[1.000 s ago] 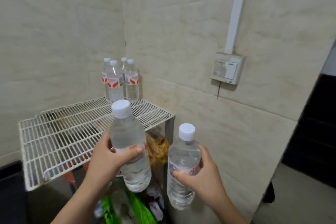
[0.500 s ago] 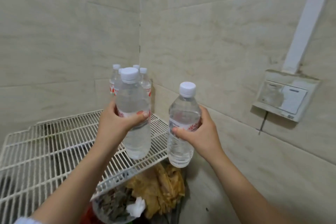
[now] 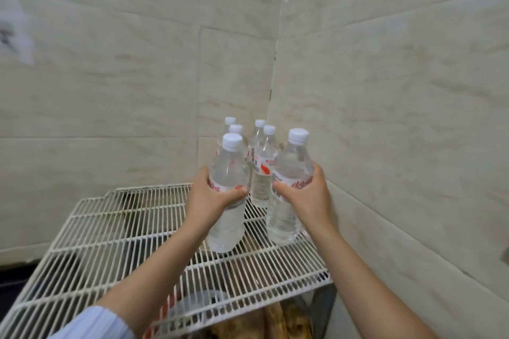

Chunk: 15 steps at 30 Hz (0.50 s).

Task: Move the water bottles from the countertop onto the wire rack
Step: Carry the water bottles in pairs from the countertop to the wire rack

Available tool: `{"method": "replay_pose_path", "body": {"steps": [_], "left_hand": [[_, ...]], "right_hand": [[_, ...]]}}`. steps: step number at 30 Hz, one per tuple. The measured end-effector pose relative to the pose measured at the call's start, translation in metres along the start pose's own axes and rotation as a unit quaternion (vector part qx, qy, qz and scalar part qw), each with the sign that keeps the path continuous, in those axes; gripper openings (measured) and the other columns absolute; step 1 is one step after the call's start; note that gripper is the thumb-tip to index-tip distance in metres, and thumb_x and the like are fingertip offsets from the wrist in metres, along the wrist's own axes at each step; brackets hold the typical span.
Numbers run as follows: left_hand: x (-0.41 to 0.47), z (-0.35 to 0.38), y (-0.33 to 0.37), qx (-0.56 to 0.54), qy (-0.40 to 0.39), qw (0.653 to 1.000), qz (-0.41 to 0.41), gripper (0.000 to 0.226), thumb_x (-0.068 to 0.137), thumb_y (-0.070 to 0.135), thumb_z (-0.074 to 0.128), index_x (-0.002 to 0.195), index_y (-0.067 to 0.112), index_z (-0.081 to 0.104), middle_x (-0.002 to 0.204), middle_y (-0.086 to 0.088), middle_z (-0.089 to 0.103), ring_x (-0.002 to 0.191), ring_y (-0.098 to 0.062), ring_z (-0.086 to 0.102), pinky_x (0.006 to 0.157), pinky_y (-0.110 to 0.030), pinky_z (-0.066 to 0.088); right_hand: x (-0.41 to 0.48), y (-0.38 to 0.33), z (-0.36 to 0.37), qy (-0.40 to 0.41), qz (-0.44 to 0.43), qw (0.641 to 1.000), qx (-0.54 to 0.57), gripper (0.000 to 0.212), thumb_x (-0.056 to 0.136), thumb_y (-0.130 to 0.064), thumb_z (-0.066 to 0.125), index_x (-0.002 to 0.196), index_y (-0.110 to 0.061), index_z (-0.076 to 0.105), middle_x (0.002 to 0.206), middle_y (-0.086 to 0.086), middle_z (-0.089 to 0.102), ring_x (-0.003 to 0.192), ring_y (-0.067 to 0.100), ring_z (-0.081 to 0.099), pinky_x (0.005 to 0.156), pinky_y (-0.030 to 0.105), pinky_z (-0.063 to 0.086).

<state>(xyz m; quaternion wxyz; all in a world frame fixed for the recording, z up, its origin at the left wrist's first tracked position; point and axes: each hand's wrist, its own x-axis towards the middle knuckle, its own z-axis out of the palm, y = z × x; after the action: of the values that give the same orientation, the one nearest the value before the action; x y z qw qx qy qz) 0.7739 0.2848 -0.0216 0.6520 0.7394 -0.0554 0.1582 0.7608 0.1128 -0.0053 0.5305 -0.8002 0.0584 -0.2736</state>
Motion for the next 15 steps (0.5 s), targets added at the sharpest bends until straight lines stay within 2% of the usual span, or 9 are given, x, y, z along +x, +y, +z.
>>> {"method": "replay_pose_path", "body": {"steps": [2,5,8,11,15], "left_hand": [[0.009,0.011,-0.007,0.002,0.012,1.000,-0.004,0.059,0.059,0.026,0.083,0.108,0.018,0.052,0.099,0.002,0.065,0.093,-0.021,0.063,0.086,-0.044,0.053],[0.023,0.028,-0.013,-0.004,0.028,1.000,-0.011,0.061,0.058,0.024,0.084,0.110,0.018,0.050,0.100,0.002,0.064,0.094,-0.020,0.062,0.086,-0.040,0.052],[0.035,0.042,-0.017,-0.002,0.024,1.000,-0.011,0.067,0.059,0.024,0.083,0.117,0.020,0.049,0.106,0.002,0.062,0.099,-0.019,0.060,0.089,-0.039,0.050],[0.044,0.051,-0.023,0.004,0.025,0.999,-0.021,0.069,0.059,0.029,0.083,0.118,0.024,0.049,0.108,0.004,0.064,0.101,-0.019,0.061,0.092,-0.041,0.050],[0.053,0.056,-0.027,0.007,0.054,0.998,-0.032,0.067,0.059,0.030,0.083,0.117,0.022,0.049,0.106,0.004,0.063,0.100,-0.019,0.061,0.092,-0.045,0.050]], "right_hand": [[0.012,0.009,0.007,-0.016,0.009,1.000,-0.019,0.079,0.064,-0.033,0.079,0.131,-0.022,0.039,0.124,0.000,0.059,0.109,0.023,0.057,0.087,0.031,0.046],[0.025,0.026,0.014,-0.021,0.013,0.999,-0.029,0.074,0.066,-0.031,0.078,0.129,-0.023,0.040,0.122,-0.001,0.059,0.106,0.021,0.058,0.080,0.027,0.041],[0.039,0.040,0.022,-0.014,0.001,1.000,-0.023,0.082,0.061,-0.034,0.079,0.132,-0.027,0.038,0.117,-0.011,0.055,0.106,0.015,0.057,0.089,0.030,0.045],[0.055,0.052,0.026,-0.042,0.012,0.999,0.006,0.092,0.050,-0.044,0.079,0.132,-0.033,0.036,0.122,-0.010,0.059,0.105,0.011,0.061,0.091,0.037,0.051],[0.067,0.061,0.029,-0.074,0.032,0.996,0.045,0.079,0.059,-0.032,0.080,0.127,-0.029,0.041,0.115,-0.008,0.061,0.098,0.009,0.062,0.089,0.037,0.052]]}}
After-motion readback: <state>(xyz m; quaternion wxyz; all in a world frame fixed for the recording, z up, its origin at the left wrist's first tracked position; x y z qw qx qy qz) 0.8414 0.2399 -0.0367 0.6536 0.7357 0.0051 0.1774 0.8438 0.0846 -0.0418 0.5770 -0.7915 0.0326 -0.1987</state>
